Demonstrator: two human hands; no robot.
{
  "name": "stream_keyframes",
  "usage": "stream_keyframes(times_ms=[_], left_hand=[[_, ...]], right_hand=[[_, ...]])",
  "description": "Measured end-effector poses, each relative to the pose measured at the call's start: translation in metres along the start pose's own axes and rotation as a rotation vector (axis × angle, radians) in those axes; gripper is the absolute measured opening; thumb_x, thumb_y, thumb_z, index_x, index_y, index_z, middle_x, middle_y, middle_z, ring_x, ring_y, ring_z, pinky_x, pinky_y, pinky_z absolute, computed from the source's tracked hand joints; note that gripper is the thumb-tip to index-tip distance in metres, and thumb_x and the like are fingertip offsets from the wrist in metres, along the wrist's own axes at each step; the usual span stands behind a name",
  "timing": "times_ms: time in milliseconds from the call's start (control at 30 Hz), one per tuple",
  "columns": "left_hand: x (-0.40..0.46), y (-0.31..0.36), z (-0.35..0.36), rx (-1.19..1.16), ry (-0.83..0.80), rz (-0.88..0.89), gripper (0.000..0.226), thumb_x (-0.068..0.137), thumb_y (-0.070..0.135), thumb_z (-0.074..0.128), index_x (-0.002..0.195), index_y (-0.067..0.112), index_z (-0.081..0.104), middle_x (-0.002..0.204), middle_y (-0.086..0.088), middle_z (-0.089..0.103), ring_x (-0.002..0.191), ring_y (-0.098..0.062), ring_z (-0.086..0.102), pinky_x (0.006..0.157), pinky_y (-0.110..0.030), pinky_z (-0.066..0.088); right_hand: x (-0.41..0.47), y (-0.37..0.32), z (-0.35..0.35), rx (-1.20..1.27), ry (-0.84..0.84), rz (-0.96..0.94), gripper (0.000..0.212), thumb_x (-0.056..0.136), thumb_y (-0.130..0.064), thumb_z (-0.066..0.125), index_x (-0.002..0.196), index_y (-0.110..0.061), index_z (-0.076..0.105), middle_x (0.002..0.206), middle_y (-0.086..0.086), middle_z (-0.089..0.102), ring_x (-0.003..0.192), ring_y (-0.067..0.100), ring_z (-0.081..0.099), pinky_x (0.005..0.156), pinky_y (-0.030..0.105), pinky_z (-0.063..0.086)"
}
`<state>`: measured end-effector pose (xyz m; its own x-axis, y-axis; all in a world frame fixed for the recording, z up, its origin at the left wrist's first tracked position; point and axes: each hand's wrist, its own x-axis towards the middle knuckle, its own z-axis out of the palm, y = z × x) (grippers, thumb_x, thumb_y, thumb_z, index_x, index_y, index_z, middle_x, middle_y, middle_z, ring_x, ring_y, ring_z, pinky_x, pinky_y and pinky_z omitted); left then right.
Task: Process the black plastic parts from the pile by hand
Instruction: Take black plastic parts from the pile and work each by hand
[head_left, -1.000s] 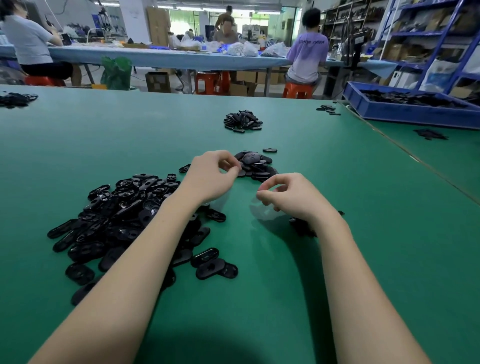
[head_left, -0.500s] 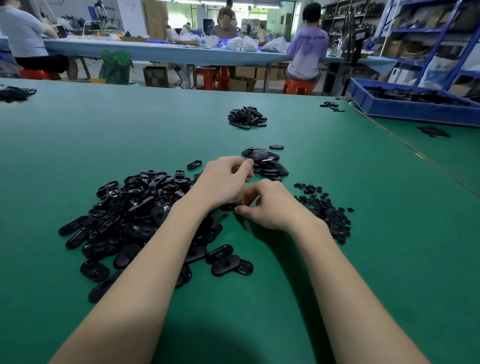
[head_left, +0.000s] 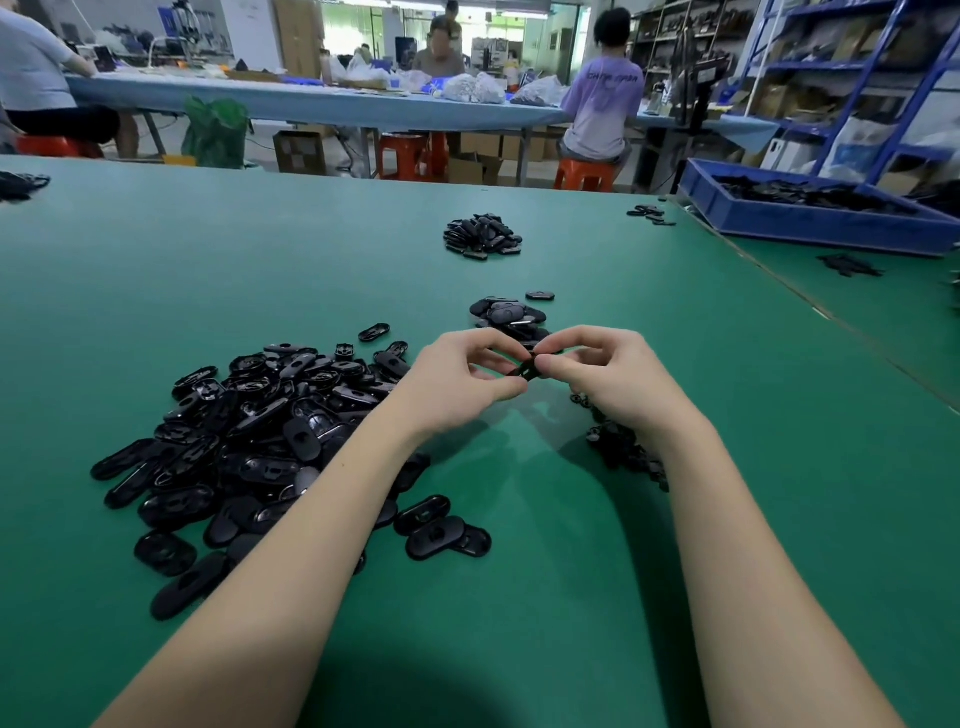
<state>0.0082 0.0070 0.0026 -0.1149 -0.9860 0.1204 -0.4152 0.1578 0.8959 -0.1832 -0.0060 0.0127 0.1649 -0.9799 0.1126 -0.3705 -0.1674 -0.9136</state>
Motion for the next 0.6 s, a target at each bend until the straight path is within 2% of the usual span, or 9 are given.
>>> stream_keyframes(times_ms=[67,133,233,300,400,600], left_hand=[[0.000,0.000,0.001,0.031,0.038,0.019,0.019,0.082,0.022,0.080,0.096,0.034,0.074,0.095,0.008,0.073,0.073,-0.008,0.064,0.070,-0.021,0.048],[0.000,0.000,0.001,0.091,0.081,0.031,0.018,0.083,0.024,0.079,0.096,0.035,0.073,0.095,0.009,0.073,0.070,-0.006,0.063,0.067,-0.018,0.046],[0.000,-0.002,0.001,0.195,0.124,0.038,0.017,0.083,0.024,0.077,0.097,0.033,0.073,0.093,0.012,0.071,0.068,-0.006,0.061,0.064,-0.005,0.042],[-0.001,-0.004,0.001,0.232,0.137,0.038,0.017,0.083,0.022,0.077,0.097,0.031,0.073,0.092,0.013,0.070,0.068,-0.005,0.061,0.065,0.000,0.039],[-0.001,-0.006,0.002,0.216,0.142,0.023,0.017,0.082,0.022,0.076,0.096,0.032,0.073,0.091,0.014,0.070,0.062,0.001,0.060,0.065,0.000,0.041],[-0.001,-0.006,0.001,0.164,0.161,0.015,0.018,0.083,0.022,0.075,0.096,0.034,0.072,0.091,0.015,0.069,0.066,0.002,0.063,0.064,0.000,0.041]], right_hand=[[0.001,0.000,-0.001,0.001,0.017,0.021,0.001,0.090,-0.025,0.076,0.091,-0.025,0.077,0.073,-0.010,0.073,0.052,-0.003,0.053,0.055,0.008,0.041],[0.004,0.003,-0.003,-0.093,0.086,0.057,0.005,0.092,-0.031,0.071,0.090,-0.028,0.075,0.078,-0.014,0.076,0.055,-0.002,0.055,0.057,0.014,0.045],[0.005,0.011,-0.010,-0.410,0.221,0.161,0.009,0.089,-0.036,0.066,0.088,-0.034,0.075,0.083,-0.019,0.073,0.085,0.006,0.066,0.072,0.026,0.050],[0.003,0.016,-0.013,-0.564,0.220,0.215,0.008,0.086,-0.038,0.068,0.090,-0.037,0.075,0.087,-0.022,0.071,0.093,0.011,0.064,0.073,0.027,0.047],[0.001,0.018,-0.009,-0.661,0.180,0.248,0.011,0.083,-0.040,0.072,0.093,-0.039,0.076,0.092,-0.021,0.071,0.095,0.011,0.064,0.070,0.026,0.044],[0.001,0.018,-0.002,-0.745,0.203,0.219,0.009,0.089,-0.041,0.069,0.093,-0.038,0.076,0.091,-0.017,0.069,0.095,0.015,0.064,0.071,0.028,0.045]])
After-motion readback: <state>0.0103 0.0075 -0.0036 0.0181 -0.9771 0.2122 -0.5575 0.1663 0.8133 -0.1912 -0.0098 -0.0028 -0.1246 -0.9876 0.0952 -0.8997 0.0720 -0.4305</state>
